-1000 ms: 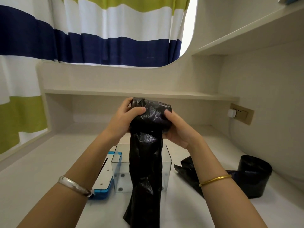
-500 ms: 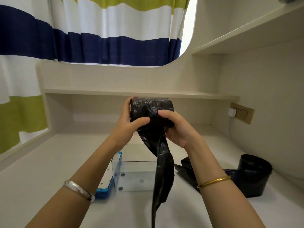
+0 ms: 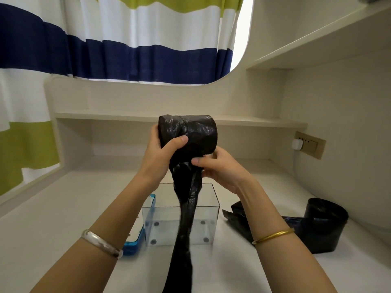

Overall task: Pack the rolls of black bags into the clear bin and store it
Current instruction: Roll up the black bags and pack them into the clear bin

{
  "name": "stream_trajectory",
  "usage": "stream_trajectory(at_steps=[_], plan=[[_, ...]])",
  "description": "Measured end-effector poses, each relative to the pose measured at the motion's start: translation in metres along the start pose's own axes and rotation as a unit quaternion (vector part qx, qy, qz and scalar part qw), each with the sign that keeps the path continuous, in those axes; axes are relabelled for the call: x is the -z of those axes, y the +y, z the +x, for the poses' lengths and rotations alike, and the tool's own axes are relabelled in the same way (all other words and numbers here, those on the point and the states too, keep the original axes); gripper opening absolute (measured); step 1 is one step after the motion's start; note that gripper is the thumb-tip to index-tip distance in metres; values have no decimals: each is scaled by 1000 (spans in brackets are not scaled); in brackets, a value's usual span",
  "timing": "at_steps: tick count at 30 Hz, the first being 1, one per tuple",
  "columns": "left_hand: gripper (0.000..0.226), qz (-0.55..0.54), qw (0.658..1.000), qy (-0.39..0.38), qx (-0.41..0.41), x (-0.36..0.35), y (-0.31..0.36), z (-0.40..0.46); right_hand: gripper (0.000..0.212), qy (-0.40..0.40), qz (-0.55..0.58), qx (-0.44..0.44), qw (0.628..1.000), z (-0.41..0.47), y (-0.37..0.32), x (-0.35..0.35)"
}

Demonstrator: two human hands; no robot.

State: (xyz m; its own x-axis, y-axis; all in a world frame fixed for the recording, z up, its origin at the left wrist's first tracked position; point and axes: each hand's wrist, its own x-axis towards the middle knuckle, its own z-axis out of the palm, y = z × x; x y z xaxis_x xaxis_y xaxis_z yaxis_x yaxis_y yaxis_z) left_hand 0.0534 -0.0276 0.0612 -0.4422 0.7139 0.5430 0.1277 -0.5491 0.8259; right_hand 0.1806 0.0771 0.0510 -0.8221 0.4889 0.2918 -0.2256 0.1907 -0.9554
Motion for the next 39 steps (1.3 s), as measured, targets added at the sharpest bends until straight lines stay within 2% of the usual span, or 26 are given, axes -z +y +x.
stream_trajectory(at_steps=[2, 6, 9, 11, 13, 15, 17, 18, 20, 22, 25, 27, 28, 31, 34, 36, 39], plan=[[52, 10, 1000, 14, -16, 1, 5, 1, 35, 11, -48, -20, 999, -2, 0, -3], [45, 38, 998, 31, -47, 4, 12, 2, 30, 12, -126, -59, 990, -3, 5, -6], [47, 39, 998, 15, -49, 8, 15, 1, 24, -95, -120, -137, 979, -6, 9, -2], [57, 54, 997, -7, -48, 9, 16, 0, 27, -194, -133, -192, 953, -11, 9, 5], [62, 59, 997, -22, -47, 10, 16, -1, 33, -240, -184, -197, 933, -16, 5, 10], [59, 57, 997, -31, -50, 11, 16, -1, 46, -195, -123, -135, 964, -16, 0, 10], [57, 47, 997, -37, -47, 10, 16, 0, 54, -124, 60, -63, 989, -13, -4, 11], [58, 41, 997, -39, -45, 10, 15, 0, 56, -108, 134, -33, 984, -11, -4, 13], [63, 36, 998, -45, -40, 10, 13, 1, 76, -102, 215, -18, 971, -8, -6, 15], [67, 47, 996, -64, -32, 11, 10, 1, 90, -75, 200, -31, 976, -7, -10, 10], [63, 46, 995, -86, -21, 10, 6, -1, 73, -25, 135, -45, 990, -6, -15, 0], [64, 48, 995, -84, -11, 10, 3, -2, 62, -19, 113, -47, 992, -5, -16, -2], [67, 56, 995, -83, -5, 10, 2, -3, 63, -15, 110, -48, 993, -6, -16, -3], [76, 63, 995, -77, 11, 10, -1, -4, 85, 2, 115, -40, 993, -6, -15, -4], [65, 35, 996, -68, 35, 8, -2, -4, 92, -2, 142, -30, 989, -4, -11, -6], [67, 8, 996, -65, 65, 8, -4, -3, 90, -2, 141, -9, 990, -2, -7, -4], [85, -16, 991, -73, 110, 8, -4, -3, 81, 0, 107, 17, 994, -4, -8, -2]])
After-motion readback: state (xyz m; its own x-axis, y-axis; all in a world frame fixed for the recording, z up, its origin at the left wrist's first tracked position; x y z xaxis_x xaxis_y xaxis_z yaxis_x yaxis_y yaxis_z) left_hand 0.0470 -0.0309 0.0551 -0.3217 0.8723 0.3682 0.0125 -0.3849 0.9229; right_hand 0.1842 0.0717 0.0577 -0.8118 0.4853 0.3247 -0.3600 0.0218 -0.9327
